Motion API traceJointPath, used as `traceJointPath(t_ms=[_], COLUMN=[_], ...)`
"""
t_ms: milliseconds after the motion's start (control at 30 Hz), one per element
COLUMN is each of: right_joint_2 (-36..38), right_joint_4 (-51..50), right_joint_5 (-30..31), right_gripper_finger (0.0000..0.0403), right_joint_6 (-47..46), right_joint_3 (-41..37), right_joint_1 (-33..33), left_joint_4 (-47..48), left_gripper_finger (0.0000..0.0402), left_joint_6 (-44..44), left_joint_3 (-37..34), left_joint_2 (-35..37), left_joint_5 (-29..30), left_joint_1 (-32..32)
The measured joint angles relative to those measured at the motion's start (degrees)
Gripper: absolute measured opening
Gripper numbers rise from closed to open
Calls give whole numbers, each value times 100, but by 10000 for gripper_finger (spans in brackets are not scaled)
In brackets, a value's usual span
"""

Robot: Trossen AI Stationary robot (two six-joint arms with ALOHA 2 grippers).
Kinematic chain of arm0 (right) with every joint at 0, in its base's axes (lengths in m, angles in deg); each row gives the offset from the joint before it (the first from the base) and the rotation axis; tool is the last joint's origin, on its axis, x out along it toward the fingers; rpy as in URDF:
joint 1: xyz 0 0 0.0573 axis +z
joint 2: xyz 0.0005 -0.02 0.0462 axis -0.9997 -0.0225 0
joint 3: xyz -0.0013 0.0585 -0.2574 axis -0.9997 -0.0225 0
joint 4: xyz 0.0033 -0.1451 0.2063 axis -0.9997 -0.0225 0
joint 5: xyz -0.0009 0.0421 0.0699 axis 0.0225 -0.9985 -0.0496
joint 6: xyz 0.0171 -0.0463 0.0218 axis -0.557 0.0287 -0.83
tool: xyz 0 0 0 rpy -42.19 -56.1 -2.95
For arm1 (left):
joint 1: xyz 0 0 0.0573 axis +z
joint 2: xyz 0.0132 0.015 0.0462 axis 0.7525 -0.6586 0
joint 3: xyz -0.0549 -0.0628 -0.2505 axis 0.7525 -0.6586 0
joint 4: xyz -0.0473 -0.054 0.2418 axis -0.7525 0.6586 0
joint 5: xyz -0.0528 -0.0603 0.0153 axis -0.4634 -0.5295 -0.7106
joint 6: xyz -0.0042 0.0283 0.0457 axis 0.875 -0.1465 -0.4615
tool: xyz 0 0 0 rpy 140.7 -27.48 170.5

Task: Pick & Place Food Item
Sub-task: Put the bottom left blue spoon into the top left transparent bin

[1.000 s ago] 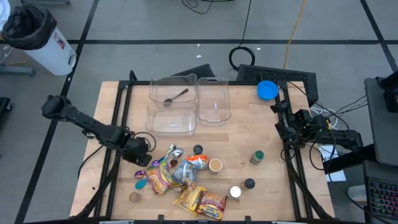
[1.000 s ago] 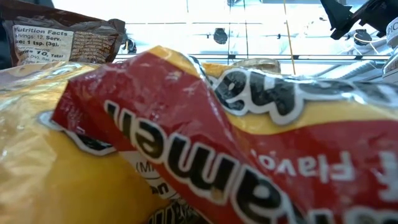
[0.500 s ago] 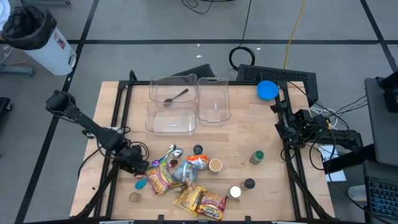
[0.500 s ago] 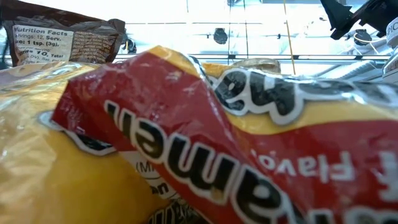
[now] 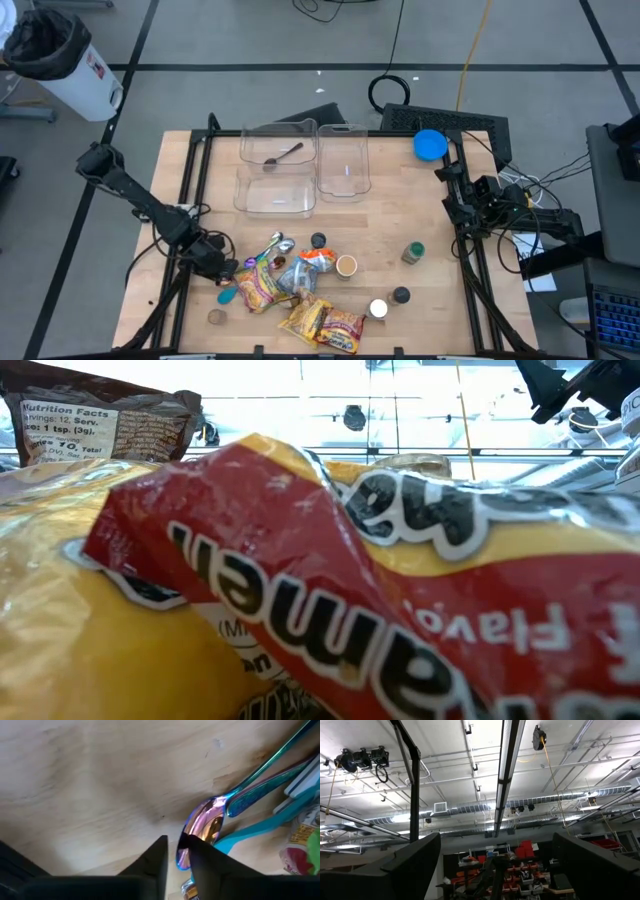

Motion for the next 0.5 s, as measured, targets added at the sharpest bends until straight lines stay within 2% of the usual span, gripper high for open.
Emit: traceJointPath(t_ms=[100, 167, 500], right_joint_2=[0, 0, 0], right_joint_4=[1, 0, 1], right_joint_5=[0, 0, 0], right_gripper_finger=[380, 380, 380], right_joint_6=[0, 0, 0], right_joint_3=[0, 0, 0], right_joint_1=[0, 0, 0], left_joint_4=[-28, -37, 3], left_gripper_finger=[23, 9, 5], left_joint_6=[-3, -19, -463], left_joint_3=[2, 7, 9], left_joint_2=[4, 9, 108], left_joint_5=[15, 52, 258], left_joint_1=[1, 0, 4])
